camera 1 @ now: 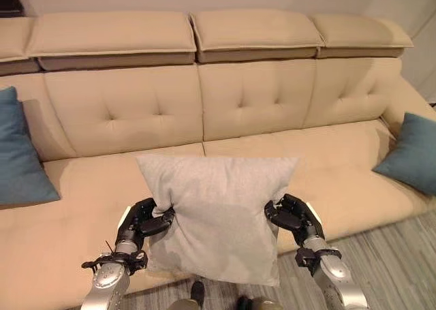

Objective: Pick up all the scattered cushions and arrange them neatly on the sofa.

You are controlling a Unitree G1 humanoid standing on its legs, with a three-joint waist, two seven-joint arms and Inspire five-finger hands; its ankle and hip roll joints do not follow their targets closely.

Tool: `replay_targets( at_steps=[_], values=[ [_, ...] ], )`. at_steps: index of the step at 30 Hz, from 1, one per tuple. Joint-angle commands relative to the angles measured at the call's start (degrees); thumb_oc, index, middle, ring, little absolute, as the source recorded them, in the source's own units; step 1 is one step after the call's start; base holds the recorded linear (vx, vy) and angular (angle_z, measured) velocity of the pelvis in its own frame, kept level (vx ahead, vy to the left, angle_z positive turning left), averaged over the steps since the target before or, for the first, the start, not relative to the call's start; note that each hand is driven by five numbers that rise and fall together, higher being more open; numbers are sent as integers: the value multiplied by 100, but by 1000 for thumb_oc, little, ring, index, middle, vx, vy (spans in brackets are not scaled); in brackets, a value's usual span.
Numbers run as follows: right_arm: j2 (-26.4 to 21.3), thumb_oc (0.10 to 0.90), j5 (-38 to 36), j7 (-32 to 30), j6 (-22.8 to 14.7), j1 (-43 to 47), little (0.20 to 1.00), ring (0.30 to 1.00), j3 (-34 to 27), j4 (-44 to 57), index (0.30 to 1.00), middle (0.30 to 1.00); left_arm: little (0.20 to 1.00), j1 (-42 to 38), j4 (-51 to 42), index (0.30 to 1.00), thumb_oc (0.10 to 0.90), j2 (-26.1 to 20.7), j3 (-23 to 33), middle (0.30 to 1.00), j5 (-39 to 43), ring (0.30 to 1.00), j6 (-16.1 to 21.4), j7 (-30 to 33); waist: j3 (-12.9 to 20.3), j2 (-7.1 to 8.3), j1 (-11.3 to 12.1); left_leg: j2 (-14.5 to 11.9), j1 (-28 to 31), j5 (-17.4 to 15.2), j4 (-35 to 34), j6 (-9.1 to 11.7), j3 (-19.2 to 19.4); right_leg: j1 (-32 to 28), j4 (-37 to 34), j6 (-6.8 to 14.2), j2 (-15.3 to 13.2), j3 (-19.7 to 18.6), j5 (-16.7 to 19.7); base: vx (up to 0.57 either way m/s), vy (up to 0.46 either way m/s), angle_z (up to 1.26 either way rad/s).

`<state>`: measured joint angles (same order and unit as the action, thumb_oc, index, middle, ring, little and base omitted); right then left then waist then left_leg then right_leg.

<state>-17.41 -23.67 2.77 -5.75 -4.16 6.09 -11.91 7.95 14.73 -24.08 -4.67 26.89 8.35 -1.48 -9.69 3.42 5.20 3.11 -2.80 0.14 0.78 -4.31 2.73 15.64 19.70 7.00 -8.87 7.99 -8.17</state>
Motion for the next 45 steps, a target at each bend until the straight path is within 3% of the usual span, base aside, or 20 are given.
replay_targets(
  at_steps=[1, 5, 11, 14, 18, 20, 29, 33, 39, 41, 42, 44, 45],
  values=[
    [66, 400, 37, 252, -776, 434, 300, 300, -121, 711, 300, 300, 300, -262, -968, 300, 400, 180, -392, 300, -57, 300, 632, -310, 486, 52, -68, -81, -140, -581, 425, 214, -359, -627, -1089, 117, 219, -92, 824, 128, -94, 50],
    [-25, 400, 41, 242, -766, 411, 300, 300, -171, 654, 300, 300, 300, -240, -910, 300, 400, 260, -369, 300, -79, 300, 635, -329, 629, 106, -37, -78, -33, -572, 299, 343, -465, -1003, -1604, 76, 273, 131, 900, 114, -117, 51],
    [-140, 400, -67, 261, -765, 249, 300, 300, -272, 733, 300, 300, 300, -205, -927, 300, 400, 341, -380, 300, -50, 300, 610, -348, 726, 68, -74, -189, 22, -435, 91, 553, -703, -1291, -1983, -34, 396, 409, 838, 46, -117, 31],
    [-288, 400, -54, 165, -824, 214, 300, 300, -416, 799, 300, 300, 300, -369, -952, 300, 400, 421, -477, 300, 26, 300, 643, -369, 614, 58, -210, -278, -351, -453, 530, 764, -554, -1441, -2205, -136, 365, 740, 764, -39, -153, 71],
    [-403, 400, 47, 75, -821, 334, 300, 300, -401, 783, 300, 300, 300, -433, -970, 300, 400, 487, -511, 300, 72, 300, 642, -320, 506, 60, -232, -473, -694, -372, 911, 846, -301, -1594, -2219, -181, 312, 918, 713, -8, -15, 53],
    [-396, 400, 154, -35, -833, 428, 300, 300, -369, 735, 300, 300, 300, -460, -1017, 300, 400, 465, -502, 300, 21, 300, 650, -251, 478, 73, -191, -509, -845, -305, 857, 823, -302, -1611, -2181, -186, 342, 882, 701, 42, 3, 14],
    [-157, 400, 563, -373, -848, 623, 300, 300, -218, 621, 300, 300, 300, -487, -1098, 300, 400, 367, -412, 300, -165, 300, 653, 82, 729, 77, -170, -501, -355, -318, 289, 723, -231, -1729, -2121, -168, 388, 629, 538, 152, 59, -11],
    [-112, 400, 764, -595, -876, 943, 300, 300, -89, 543, 300, 300, 300, -804, -1081, 300, 400, 285, -461, 300, -264, 300, 734, 305, 699, 31, -163, -477, -485, -358, 281, 644, -168, -1441, -1961, -153, 356, 516, 508, -3, 83, -25],
    [-133, 400, 1270, -1335, -1077, 2298, 300, 300, 373, 294, 300, 300, 300, -1978, -759, 300, 400, 314, -805, 300, -403, 300, 1025, 965, 388, -90, -199, -395, -1505, -376, 592, 541, -187, -219, -1427, -163, 248, 319, 593, -157, 77, -6],
    [-120, 400, 1417, -1649, -1116, 2916, 300, 300, 594, 44, 300, 300, 300, -2573, -507, 300, 400, 364, -983, 300, -443, 300, 1118, 1268, 349, -99, -191, -385, -1800, -310, 603, 525, -190, 160, -1331, -158, 205, 285, 662, -132, 46, -10],
    [-196, 400, 1517, -1908, -1101, 3596, 300, 300, 765, -262, 300, 300, 300, -3292, -151, 300, 400, 303, -1137, 300, -513, 300, 1208, 1619, 319, -104, -192, -369, -2014, -200, 546, 528, -190, 422, -1304, -139, 171, 246, 738, -99, 46, -28],
    [-264, 400, 1593, -2051, -1086, 4008, 300, 300, 874, -432, 300, 300, 300, -3705, 38, 300, 400, 272, -1203, 300, -541, 300, 1254, 1800, 296, -105, -191, -364, -2090, -126, 467, 533, -192, 549, -1316, -127, 167, 209, 773, -69, 43, -11],
    [-347, 400, 1678, -2280, -1070, 4680, 300, 300, 992, -725, 300, 300, 300, -4422, 311, 300, 400, 168, -1337, 300, -645, 300, 1317, 2101, 255, -112, -191, -351, -2197, -1, 331, 555, -201, 722, -1333, -99, 145, 199, 836, -52, 39, -3]
  ],
)
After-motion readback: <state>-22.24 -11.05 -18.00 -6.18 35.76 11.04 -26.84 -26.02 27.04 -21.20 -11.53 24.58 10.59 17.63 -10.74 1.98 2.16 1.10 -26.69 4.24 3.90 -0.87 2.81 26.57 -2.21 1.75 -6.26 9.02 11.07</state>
